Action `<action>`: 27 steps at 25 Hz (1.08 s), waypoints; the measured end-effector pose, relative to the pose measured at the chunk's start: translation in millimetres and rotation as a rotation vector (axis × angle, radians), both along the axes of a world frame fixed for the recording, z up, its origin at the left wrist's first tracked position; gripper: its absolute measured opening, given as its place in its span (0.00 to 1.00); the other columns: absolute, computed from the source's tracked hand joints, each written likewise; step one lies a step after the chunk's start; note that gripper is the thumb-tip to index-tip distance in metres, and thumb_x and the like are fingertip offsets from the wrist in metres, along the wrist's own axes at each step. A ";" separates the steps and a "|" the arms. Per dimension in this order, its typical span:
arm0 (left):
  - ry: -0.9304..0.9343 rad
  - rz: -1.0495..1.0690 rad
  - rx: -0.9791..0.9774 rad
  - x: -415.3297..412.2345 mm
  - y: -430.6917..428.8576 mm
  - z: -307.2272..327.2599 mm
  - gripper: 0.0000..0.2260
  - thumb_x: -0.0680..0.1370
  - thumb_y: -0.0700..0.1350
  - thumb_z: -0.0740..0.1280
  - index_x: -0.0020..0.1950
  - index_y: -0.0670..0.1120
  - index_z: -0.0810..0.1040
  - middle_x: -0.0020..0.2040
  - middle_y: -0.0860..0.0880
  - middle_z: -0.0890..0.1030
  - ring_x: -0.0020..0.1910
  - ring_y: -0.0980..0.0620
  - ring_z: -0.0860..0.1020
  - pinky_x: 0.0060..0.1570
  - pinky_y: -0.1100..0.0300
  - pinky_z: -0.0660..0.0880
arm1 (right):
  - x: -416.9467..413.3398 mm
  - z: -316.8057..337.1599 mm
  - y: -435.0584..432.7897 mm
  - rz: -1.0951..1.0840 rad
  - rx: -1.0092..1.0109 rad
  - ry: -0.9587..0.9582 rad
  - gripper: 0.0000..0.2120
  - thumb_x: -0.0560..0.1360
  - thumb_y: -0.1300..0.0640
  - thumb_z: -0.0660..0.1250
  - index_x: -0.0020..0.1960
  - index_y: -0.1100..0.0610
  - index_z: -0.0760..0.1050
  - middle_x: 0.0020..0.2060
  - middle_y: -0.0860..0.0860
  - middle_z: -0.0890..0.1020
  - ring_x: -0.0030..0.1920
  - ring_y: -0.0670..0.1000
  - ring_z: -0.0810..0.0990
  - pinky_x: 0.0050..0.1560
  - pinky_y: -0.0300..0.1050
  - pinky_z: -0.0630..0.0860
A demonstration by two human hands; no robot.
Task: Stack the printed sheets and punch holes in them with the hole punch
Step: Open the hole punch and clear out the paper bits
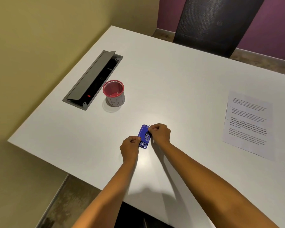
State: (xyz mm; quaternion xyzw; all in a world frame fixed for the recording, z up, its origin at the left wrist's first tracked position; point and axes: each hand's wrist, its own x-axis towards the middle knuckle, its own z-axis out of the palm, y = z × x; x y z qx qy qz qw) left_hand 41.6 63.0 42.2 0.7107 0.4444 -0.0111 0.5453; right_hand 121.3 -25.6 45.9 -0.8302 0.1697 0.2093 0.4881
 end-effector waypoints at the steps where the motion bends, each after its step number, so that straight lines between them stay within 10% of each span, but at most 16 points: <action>1: -0.007 -0.010 -0.002 -0.3 -0.4 0.1 0.09 0.78 0.43 0.66 0.51 0.39 0.82 0.47 0.42 0.84 0.42 0.50 0.77 0.37 0.68 0.69 | 0.5 0.5 -0.6 -0.014 0.010 0.008 0.07 0.73 0.61 0.70 0.49 0.63 0.81 0.48 0.59 0.85 0.48 0.57 0.83 0.55 0.53 0.79; 9: -0.082 -0.024 0.032 -10.4 19.7 14.5 0.08 0.78 0.43 0.66 0.51 0.41 0.82 0.44 0.47 0.83 0.37 0.57 0.77 0.31 0.79 0.68 | 2.4 14.0 11.9 -0.049 0.153 -0.011 0.04 0.72 0.62 0.72 0.47 0.61 0.82 0.43 0.57 0.85 0.45 0.55 0.83 0.53 0.52 0.81; 15: -0.055 0.007 0.125 -20.3 78.4 19.6 0.10 0.80 0.44 0.62 0.55 0.41 0.79 0.48 0.45 0.81 0.43 0.50 0.76 0.38 0.62 0.69 | -6.9 20.7 66.8 0.025 0.284 0.098 0.06 0.73 0.63 0.71 0.49 0.63 0.81 0.39 0.58 0.83 0.33 0.51 0.79 0.38 0.43 0.81; 27: 0.044 0.142 0.182 -38.5 155.2 -13.6 0.11 0.81 0.43 0.60 0.56 0.40 0.78 0.52 0.39 0.82 0.45 0.47 0.76 0.46 0.57 0.70 | -11.9 -1.6 155.6 0.203 0.260 0.201 0.06 0.71 0.65 0.71 0.47 0.64 0.82 0.38 0.59 0.82 0.36 0.55 0.79 0.53 0.54 0.82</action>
